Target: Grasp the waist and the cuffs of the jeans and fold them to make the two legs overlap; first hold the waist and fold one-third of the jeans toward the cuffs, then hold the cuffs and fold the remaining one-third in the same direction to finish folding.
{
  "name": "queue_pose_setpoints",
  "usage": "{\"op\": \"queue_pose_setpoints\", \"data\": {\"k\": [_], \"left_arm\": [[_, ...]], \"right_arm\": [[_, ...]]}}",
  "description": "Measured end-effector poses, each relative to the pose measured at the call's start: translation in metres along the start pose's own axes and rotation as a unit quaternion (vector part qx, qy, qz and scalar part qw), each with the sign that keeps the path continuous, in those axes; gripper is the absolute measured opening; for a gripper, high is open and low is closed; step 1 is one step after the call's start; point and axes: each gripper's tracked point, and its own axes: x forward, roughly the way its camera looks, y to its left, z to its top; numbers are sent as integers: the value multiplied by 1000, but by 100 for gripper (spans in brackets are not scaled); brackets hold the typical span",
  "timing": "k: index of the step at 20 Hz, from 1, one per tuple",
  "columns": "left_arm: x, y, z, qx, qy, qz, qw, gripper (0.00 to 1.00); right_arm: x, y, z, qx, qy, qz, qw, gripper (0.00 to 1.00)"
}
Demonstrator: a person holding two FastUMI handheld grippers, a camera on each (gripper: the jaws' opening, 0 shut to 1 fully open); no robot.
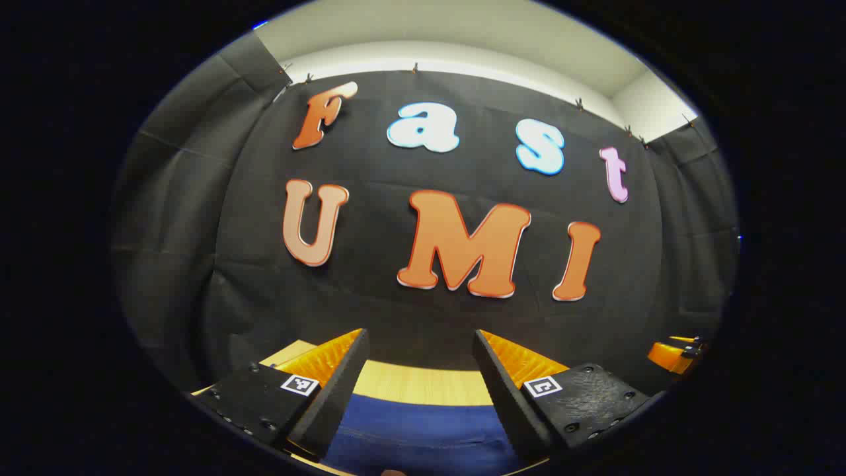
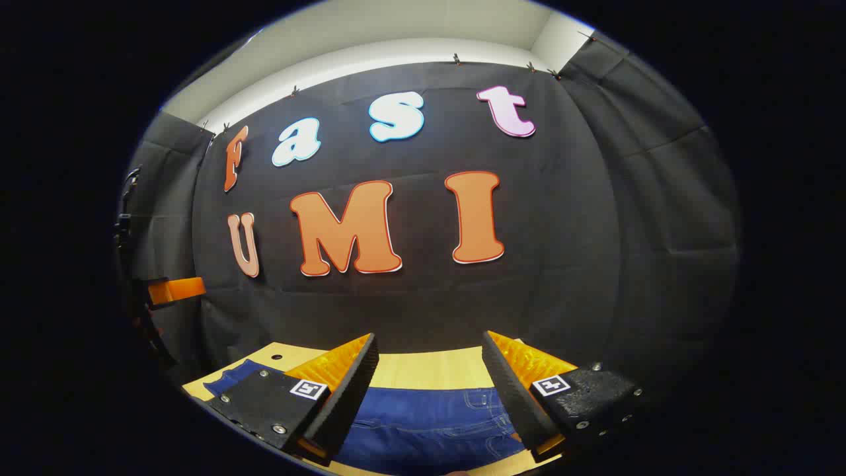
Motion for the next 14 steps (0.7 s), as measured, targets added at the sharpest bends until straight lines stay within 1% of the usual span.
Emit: {"op": "queue_pose_setpoints", "data": {"k": [1,2,3,4,6,7,8,9,10,11,12,14], "left_arm": [[-4,3,2,-18,-7,1,1000,94],[-5,9,3,-29,-18,6,999,94],[-7,21,2,-27,-25,25,999,94],[-7,38,-5,-14,-24,46,999,96],[-10,81,-15,16,-21,83,996,94],[-11,99,-17,21,-20,93,995,94],[-11,114,-23,18,-14,100,995,94],[-13,131,-27,9,-5,107,994,94],[-15,151,-32,-1,3,117,993,94],[-19,169,-32,-7,4,127,992,94],[-21,189,-33,-5,1,137,991,97],[-28,220,-39,20,9,158,987,97]], "right_arm": [[7,6,-8,1,17,12,1000,100],[9,13,-17,2,31,28,999,97],[10,13,-28,4,49,28,998,98],[8,7,-37,8,59,14,998,97],[2,-12,-51,15,62,-18,998,98],[-2,-17,-57,7,57,-38,998,100],[-4,-26,-65,-9,60,-66,996,97],[-7,-32,-72,-19,68,-88,994,97],[-10,-31,-79,-17,78,-92,993,98],[-14,-25,-80,-8,78,-91,993,100],[-17,-20,-77,-1,74,-90,993,97],[-20,-16,-78,-3,70,-99,993,97]]}}
